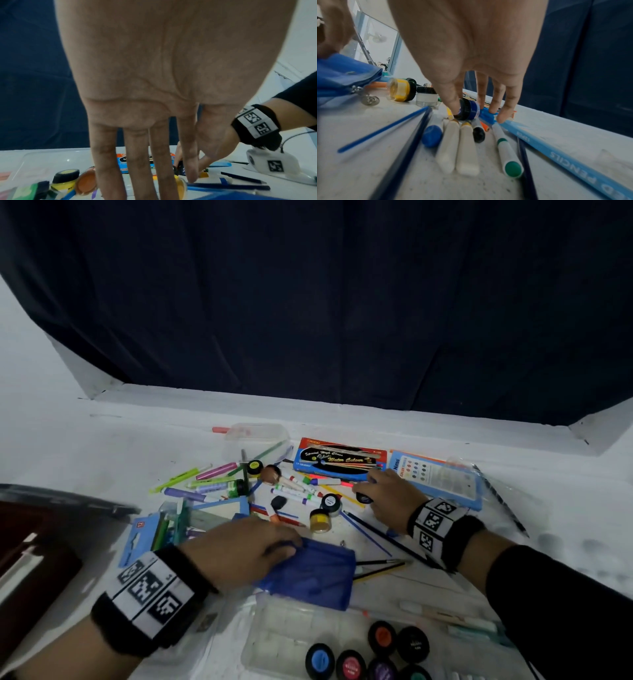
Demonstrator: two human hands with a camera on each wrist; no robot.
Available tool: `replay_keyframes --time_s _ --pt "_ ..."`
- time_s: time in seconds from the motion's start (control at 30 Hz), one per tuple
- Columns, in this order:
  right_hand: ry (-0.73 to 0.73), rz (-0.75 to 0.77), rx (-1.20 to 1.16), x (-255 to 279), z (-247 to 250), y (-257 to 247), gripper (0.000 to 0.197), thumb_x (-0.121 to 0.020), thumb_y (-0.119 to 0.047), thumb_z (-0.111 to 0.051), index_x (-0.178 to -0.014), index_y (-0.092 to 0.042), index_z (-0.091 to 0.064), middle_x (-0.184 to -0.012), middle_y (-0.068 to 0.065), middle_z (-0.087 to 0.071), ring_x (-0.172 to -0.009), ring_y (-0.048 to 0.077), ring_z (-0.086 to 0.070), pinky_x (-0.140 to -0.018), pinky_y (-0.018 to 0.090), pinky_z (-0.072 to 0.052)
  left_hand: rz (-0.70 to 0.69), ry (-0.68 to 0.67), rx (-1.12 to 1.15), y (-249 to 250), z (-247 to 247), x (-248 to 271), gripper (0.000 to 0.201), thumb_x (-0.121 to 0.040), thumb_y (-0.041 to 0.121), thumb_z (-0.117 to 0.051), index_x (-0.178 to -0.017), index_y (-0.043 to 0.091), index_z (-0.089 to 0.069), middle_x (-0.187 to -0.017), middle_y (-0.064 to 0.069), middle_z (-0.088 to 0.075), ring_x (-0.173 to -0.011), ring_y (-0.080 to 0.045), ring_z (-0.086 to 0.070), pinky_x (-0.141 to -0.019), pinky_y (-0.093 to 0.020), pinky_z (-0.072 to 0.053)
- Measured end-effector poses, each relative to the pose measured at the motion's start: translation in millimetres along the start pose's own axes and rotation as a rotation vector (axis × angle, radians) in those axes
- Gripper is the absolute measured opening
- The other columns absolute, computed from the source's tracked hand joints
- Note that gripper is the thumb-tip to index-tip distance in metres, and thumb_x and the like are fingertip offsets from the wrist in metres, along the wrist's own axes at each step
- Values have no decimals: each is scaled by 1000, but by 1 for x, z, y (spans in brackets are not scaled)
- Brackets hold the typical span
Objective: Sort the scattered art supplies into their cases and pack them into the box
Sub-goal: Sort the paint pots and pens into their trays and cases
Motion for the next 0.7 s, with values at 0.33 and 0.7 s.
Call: replay_keyframes --time_s 0.33,0.7 --pt "291 -29 -428 55 54 7 16 -96 -19 -55 -108 -26 -63 -103 -1 -54 -91 16 -54 -82 33 -46 173 121 -195 14 30 -76 46 -91 51 -58 -124 21 -47 -121 -2 -62 -106 -24 -59 -86 -37 -49" --pt "383 -83 -1180 176 67 -24 26 -99 0 -50 -101 -17 -70 -105 2 -67 -78 23 -71 -71 31 -55 284 -46 -158 6 6 -101 42 -84 60 -66 -75 22 -54 -84 -2 -60 -74 -18 -55 -63 -29 -39"
Point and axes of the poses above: each hand's wrist, its own x-axis away from the middle knuckle, its own z-axis out of the back of the hand, y = z × x, the point moved 7 cm from there along -x, towards the middle knuckle
